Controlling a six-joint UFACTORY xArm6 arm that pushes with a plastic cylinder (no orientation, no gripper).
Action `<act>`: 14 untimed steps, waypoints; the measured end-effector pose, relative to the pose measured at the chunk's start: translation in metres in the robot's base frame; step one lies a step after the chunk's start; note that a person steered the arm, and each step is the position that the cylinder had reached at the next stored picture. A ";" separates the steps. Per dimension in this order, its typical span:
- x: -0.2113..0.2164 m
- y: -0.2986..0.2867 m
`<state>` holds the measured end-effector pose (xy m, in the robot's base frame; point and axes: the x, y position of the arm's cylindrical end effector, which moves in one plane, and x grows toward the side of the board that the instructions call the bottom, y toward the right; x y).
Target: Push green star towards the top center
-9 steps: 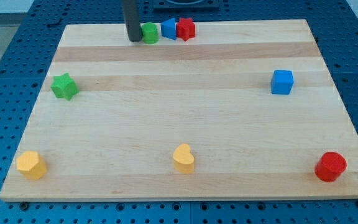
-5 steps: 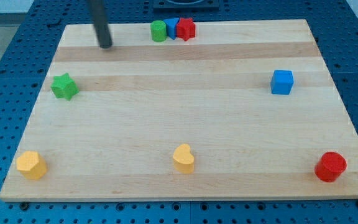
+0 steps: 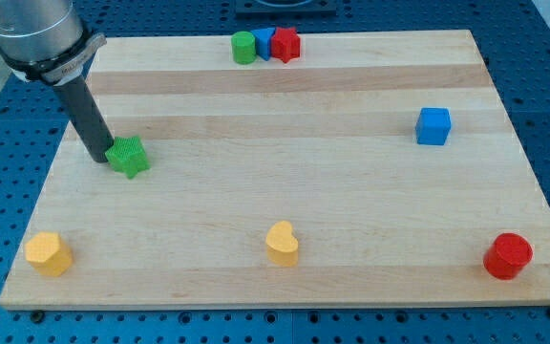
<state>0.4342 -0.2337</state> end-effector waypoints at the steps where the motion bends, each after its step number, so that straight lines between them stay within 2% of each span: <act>1: 0.012 -0.006; 2: 0.039 -0.019; 3: 0.042 -0.011; 5: -0.030 0.052; 6: -0.046 0.072; 8: 0.006 0.069; 9: -0.004 0.092; 10: -0.057 0.135; 11: -0.091 0.173; 12: -0.091 0.181; 14: -0.045 0.141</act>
<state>0.3888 -0.0932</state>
